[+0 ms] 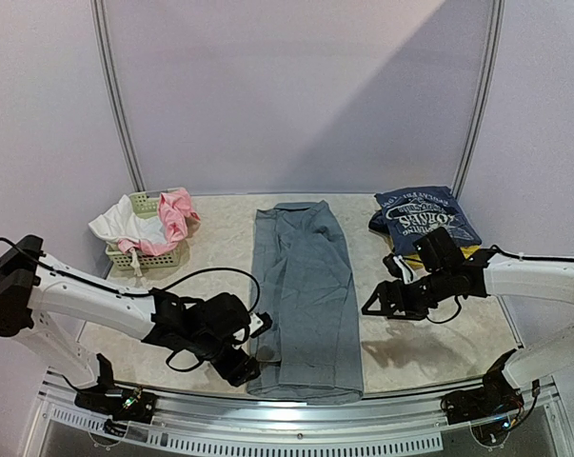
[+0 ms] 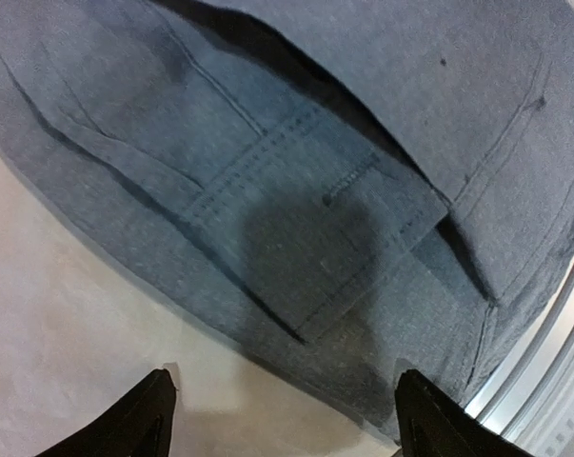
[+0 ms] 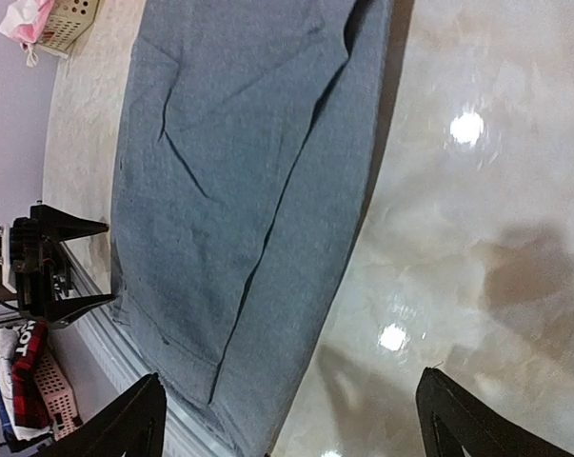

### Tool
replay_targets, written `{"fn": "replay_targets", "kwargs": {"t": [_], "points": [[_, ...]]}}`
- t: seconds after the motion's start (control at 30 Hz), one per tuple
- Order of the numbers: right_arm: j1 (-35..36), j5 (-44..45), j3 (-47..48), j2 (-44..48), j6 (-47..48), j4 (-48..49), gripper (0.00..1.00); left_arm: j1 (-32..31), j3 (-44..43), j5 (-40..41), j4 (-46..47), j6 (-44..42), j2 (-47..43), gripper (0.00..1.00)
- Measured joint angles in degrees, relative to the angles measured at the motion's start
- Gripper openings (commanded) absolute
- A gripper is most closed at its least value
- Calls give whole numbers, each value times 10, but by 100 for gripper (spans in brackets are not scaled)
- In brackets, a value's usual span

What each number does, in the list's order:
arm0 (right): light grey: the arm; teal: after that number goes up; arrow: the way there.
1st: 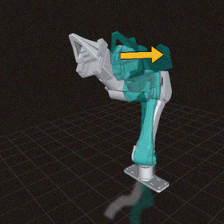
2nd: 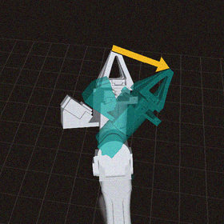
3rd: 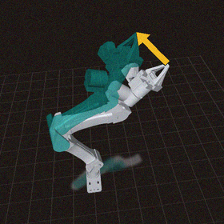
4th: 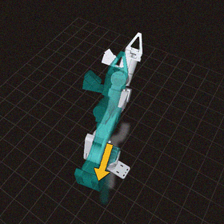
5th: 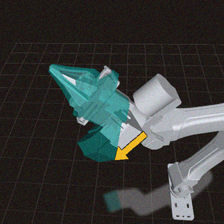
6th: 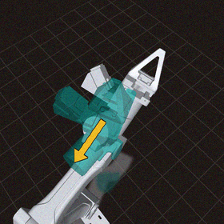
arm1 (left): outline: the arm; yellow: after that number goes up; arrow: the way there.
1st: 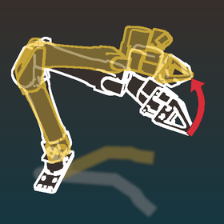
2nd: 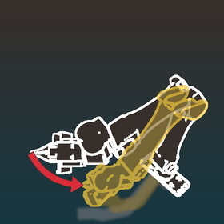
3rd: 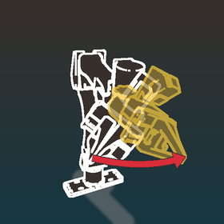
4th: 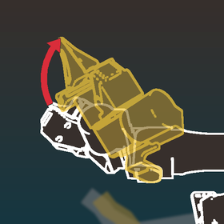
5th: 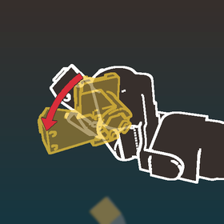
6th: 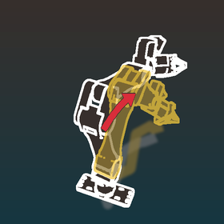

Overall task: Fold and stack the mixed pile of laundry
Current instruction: Move the rectangle-folded shirt to the center of the board, then pick up the rectangle-folded shirt from the center of the board.

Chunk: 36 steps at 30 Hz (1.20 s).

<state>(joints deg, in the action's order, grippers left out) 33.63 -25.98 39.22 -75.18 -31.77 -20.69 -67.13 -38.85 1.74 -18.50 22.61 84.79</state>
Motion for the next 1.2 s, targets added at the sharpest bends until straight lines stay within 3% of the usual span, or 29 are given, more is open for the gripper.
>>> {"fn": "replay_targets", "kwargs": {"t": [0.47,0.73,1.03,1.13,1.2], "points": [[95,-33,-22,15,-12,-79,78,-50,-6,-54,1,24,12,69],[132,-33,-22,12,-13,-108,76,-58,-7,-89,12,30,18,53],[155,-32,-22,6,-14,-108,72,-61,-8,-103,41,35,37,11],[160,-33,-26,6,-17,-98,69,-61,-9,-105,49,38,44,1],[165,-33,-29,6,-21,-90,67,-61,-9,-106,54,40,47,0]]}}
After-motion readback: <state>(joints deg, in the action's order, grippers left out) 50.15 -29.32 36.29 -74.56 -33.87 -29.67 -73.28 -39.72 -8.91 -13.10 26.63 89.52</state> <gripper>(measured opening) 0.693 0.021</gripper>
